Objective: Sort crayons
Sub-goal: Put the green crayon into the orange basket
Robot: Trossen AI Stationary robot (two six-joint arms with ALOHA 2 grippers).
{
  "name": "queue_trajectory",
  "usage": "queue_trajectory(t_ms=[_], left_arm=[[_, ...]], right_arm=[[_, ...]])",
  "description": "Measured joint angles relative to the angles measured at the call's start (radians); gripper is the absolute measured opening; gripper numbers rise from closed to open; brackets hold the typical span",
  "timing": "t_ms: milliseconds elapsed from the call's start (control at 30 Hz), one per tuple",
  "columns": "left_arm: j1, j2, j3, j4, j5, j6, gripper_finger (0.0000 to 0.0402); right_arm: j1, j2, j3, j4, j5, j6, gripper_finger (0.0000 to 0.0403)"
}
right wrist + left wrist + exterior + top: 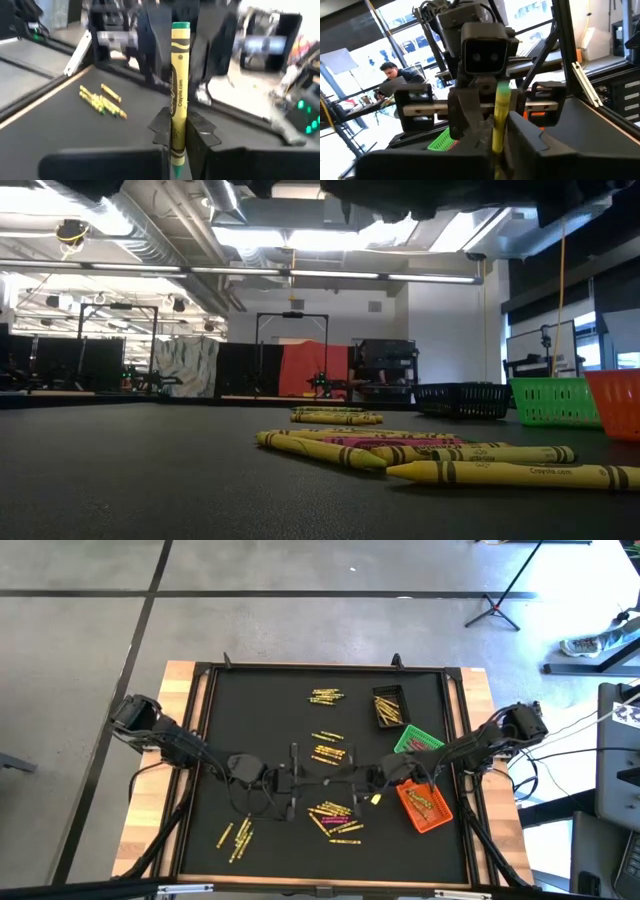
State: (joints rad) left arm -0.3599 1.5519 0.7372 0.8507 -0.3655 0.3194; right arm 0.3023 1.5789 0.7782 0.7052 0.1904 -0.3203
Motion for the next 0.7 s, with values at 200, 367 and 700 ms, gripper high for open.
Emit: queue_trajectory(t_ms=[200,367,700], left_arm=[[-0.027,-0.070,0.002,-0.136,-0.086,-0.024,0.0116],[-0.070,-0.116,0.002,-0.228,-0.096,-0.083,0.0140],[-0.093,-0.117,0.001,-0.238,-0.097,-0.083,0.0142]], right_arm=[[0.036,-0.075,0.127,-0.350,0.112,0.094,0.0016],[0.113,-0.142,0.280,-0.809,0.230,0.225,0.0029],[0.331,-0.235,0.460,-1.479,0.316,0.712,0.0024]])
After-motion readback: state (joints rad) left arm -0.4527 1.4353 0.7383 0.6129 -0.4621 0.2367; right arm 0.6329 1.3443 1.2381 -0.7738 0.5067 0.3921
